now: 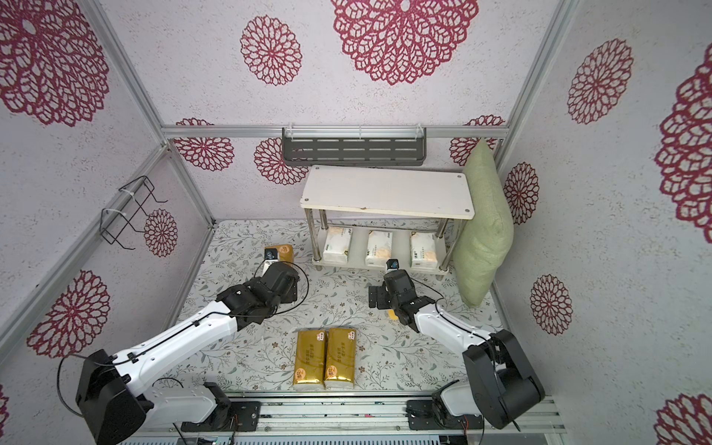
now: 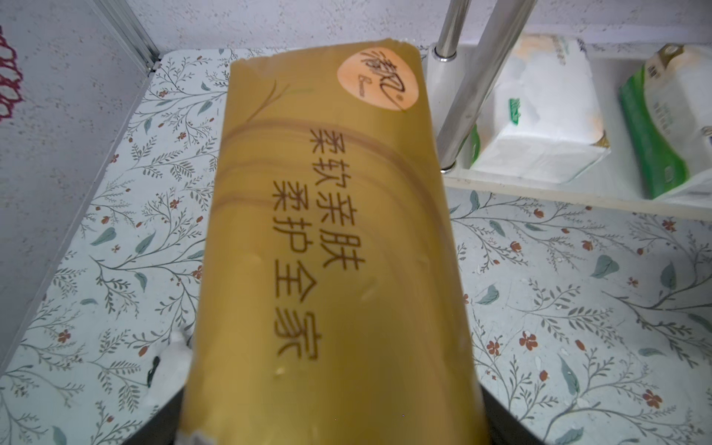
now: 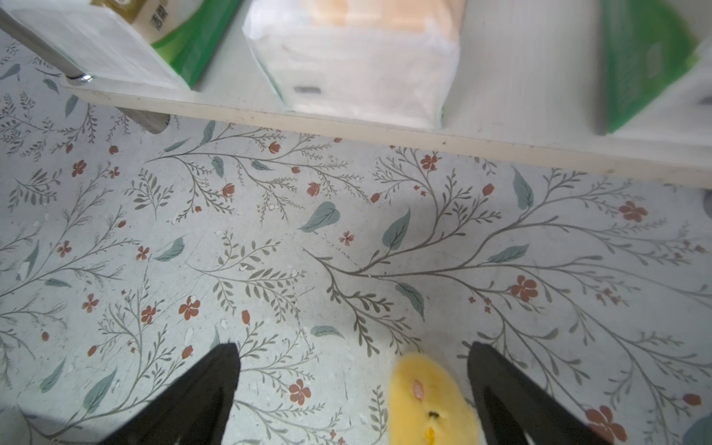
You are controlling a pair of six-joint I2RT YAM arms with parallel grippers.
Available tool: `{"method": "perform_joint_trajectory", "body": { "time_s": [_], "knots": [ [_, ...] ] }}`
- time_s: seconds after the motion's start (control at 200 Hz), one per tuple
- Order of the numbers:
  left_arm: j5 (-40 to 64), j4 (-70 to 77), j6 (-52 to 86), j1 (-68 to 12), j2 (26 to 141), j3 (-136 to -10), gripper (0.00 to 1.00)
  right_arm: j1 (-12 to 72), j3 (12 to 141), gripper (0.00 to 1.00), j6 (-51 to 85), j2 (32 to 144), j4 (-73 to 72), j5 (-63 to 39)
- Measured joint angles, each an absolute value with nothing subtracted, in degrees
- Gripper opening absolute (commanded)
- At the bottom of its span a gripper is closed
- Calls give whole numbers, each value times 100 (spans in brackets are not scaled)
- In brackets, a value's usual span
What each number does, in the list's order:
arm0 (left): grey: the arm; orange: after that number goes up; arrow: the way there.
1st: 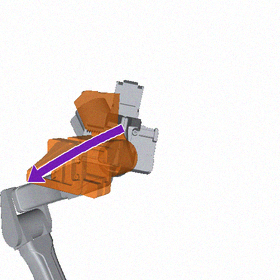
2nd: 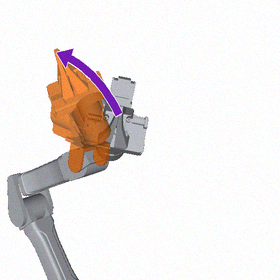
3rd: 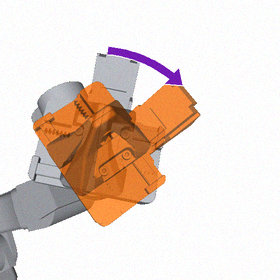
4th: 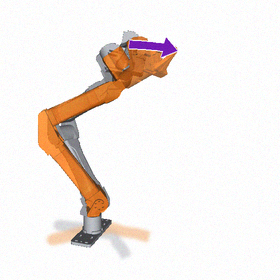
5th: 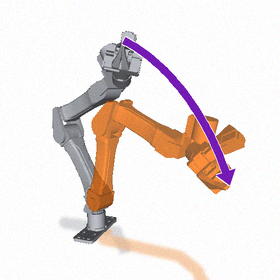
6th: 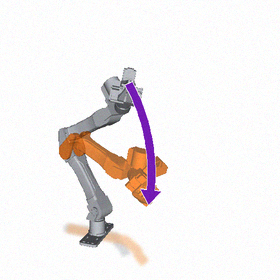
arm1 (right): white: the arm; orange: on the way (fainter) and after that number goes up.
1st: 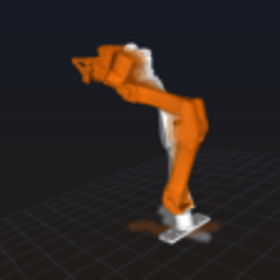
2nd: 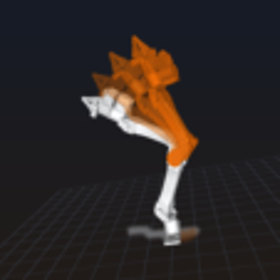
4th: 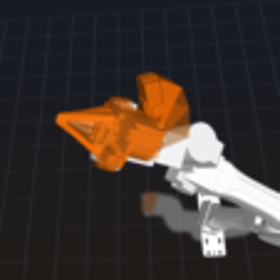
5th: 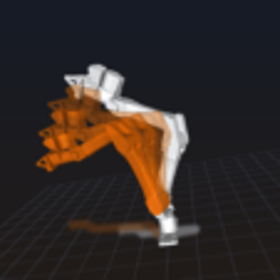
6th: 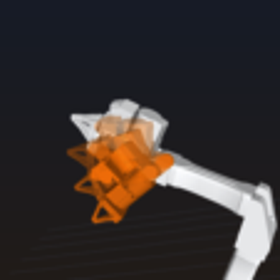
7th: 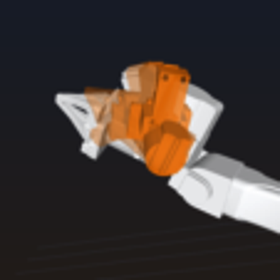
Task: Place the tissue boxes on the shelf by color
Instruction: Pick up the box of tissues from the center of the board, then place a box of tissues on the shelf.
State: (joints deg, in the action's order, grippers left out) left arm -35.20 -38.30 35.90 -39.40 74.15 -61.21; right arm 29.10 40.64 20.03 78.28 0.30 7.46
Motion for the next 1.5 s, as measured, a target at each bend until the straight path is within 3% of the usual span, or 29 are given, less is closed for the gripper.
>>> {"method": "perform_joint_trajectory", "body": {
  "time_s": [0.625,1.105,1.501],
  "knots": [
    [-2770,-4840,2418,-3251,7564,-8753,79,2910,4064,99,1997,7776,80,749],
    [-1973,-4869,1789,-3028,8567,-10661,79,2910,4064,99,2001,7773,78,744],
    [-1210,-4204,1732,-3022,9594,-11207,79,2910,4053,99,2008,7773,71,738]
  ]
}}
